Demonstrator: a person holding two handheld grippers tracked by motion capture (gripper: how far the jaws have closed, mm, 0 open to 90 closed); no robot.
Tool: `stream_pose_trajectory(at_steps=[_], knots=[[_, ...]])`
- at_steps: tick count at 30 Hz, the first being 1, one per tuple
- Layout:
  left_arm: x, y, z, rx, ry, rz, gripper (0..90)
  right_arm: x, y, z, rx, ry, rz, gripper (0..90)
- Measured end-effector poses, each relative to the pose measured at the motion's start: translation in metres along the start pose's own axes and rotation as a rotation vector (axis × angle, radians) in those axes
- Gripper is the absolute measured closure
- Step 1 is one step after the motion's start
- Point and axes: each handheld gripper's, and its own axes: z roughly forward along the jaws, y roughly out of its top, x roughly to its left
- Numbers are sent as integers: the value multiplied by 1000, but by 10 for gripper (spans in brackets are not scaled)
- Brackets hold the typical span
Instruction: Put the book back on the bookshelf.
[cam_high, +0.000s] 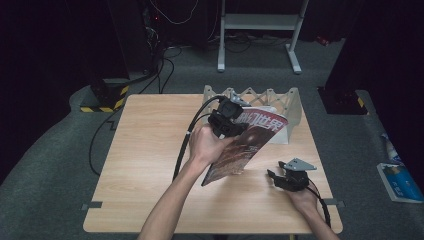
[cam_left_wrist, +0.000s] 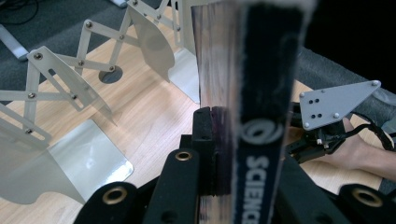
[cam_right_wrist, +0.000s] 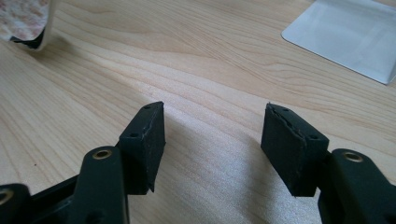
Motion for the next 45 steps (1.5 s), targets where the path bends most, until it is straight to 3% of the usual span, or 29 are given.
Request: stream_pose_trajectory(at_steps=[22, 26, 32, 45], knots=[[14, 8, 0, 93, 5, -28, 823, 0, 0, 0, 1, -1, 2, 396], [18, 8, -3, 71, 28, -31, 824, 0, 0, 0, 1, -3, 2, 394], [30, 11, -8, 41, 64, -72, 827, 0, 0, 0, 3, -4, 6, 391], [54, 11, -9, 28, 57, -167, 830, 0, 0, 0, 3, -5, 4, 390]])
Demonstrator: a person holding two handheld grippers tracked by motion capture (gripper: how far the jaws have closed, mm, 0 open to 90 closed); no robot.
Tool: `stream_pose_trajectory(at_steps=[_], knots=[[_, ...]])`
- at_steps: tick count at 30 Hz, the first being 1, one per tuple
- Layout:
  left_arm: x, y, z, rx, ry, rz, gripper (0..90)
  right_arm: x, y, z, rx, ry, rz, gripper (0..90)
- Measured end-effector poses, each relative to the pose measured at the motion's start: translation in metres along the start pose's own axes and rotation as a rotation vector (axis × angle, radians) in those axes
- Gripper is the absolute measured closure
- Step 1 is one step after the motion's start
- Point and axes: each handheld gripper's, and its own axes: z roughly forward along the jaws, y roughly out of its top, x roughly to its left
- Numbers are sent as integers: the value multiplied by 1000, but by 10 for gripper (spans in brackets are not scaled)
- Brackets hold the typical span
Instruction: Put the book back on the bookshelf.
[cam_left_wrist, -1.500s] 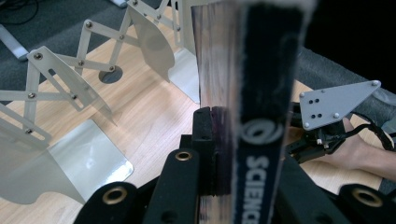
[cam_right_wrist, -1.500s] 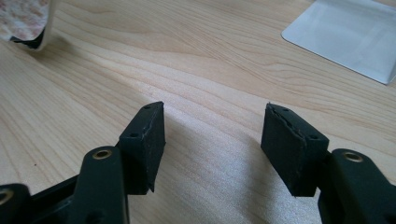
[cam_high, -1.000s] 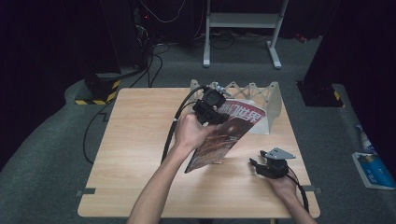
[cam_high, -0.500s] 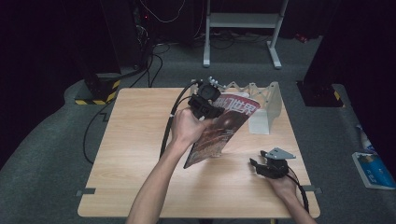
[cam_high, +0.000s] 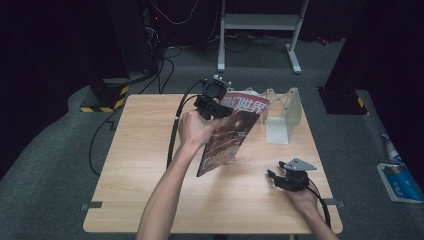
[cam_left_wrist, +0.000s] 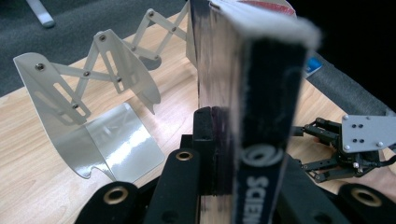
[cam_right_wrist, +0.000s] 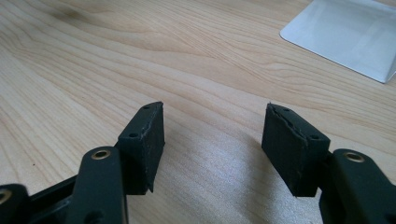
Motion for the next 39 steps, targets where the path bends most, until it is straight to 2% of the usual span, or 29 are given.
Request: stream_pose_trajectory(at_steps=[7, 19, 29, 39], knots=[[12, 0, -1, -15, 2, -41, 829, 0, 0, 0, 0, -2, -3, 390], [30, 0, -4, -42, 60, -93, 830, 1, 0, 0, 1, -4, 2, 390], [47, -3, -3, -94, 105, -158, 829, 1, 0, 0, -1, -7, -6, 391], [53, -3, 1, -158, 143, -199, 830, 1, 0, -1, -1, -8, -7, 391]])
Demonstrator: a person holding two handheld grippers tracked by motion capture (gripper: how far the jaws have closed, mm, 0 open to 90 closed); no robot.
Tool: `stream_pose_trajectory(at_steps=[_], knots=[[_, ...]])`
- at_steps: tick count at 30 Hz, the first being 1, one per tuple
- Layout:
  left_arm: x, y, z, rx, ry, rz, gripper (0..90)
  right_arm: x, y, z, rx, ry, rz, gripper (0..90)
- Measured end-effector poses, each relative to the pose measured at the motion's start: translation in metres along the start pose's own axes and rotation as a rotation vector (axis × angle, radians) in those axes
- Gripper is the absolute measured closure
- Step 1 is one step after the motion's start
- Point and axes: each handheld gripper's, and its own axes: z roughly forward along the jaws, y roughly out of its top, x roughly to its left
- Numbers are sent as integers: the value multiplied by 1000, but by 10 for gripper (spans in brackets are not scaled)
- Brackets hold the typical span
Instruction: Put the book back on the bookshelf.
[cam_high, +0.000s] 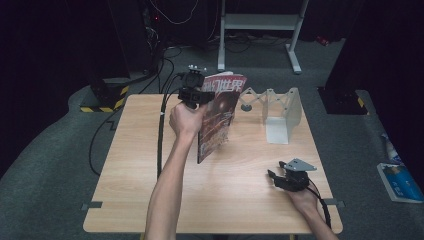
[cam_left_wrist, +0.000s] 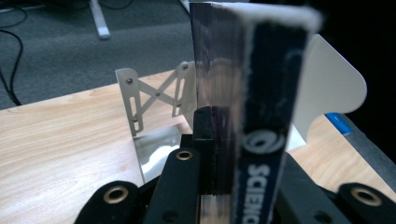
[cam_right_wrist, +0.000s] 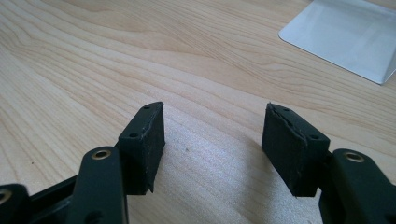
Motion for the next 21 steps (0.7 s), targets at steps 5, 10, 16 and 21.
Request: stream_pose_trajectory(at_steps=[5, 10, 16, 21], knots=[[2, -4, 6, -28, 16, -17, 830, 0, 0, 0, 0, 0, 1, 391], [9, -8, 12, -43, 19, -50, 831, 0, 0, 0, 0, 1, 3, 391], [10, -7, 18, -66, 52, -52, 832, 0, 0, 0, 0, 1, 3, 391], [13, -6, 25, -83, 66, -81, 833, 0, 0, 0, 1, 2, 5, 391]])
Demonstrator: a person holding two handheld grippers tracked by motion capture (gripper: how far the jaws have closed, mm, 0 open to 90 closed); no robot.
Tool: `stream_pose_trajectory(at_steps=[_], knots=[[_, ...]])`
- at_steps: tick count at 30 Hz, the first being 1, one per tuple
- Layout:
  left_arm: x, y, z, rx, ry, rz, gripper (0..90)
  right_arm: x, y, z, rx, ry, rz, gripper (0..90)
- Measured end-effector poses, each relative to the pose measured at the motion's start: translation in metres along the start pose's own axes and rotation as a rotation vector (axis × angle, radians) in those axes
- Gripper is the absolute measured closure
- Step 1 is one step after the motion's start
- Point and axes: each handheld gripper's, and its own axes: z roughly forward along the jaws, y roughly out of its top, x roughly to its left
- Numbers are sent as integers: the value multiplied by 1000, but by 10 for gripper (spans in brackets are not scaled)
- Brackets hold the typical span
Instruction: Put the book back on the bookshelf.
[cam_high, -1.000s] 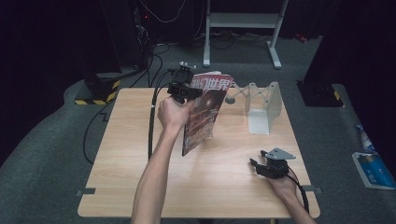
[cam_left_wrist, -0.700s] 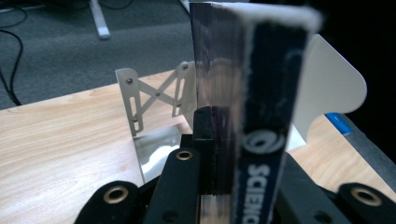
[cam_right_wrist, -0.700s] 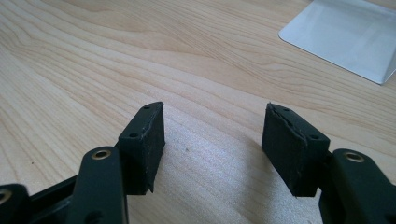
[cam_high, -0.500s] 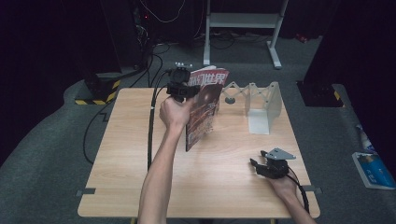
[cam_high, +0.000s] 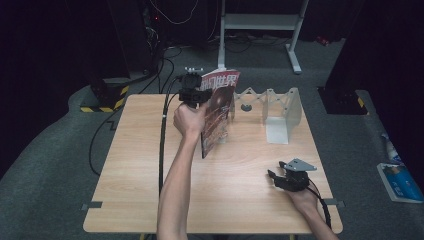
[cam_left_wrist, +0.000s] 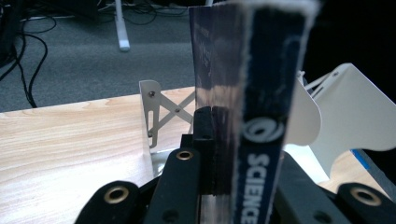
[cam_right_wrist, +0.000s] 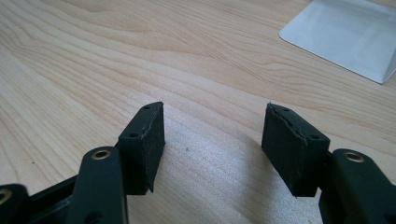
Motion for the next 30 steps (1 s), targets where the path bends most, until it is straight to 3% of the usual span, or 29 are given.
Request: stream_pose_trajectory(at_steps=[6, 16, 22, 30], knots=[[2, 0, 9, -4, 8, -31, 833, 0, 0, 0, -1, 0, 5, 391], [7, -10, 26, -63, 31, -83, 833, 0, 0, 0, 1, 2, 7, 391], [6, -16, 32, -107, 23, -83, 831, 0, 0, 0, 1, 2, 7, 390], [2, -20, 40, -96, 7, -58, 824, 0, 0, 0, 1, 1, 6, 390]])
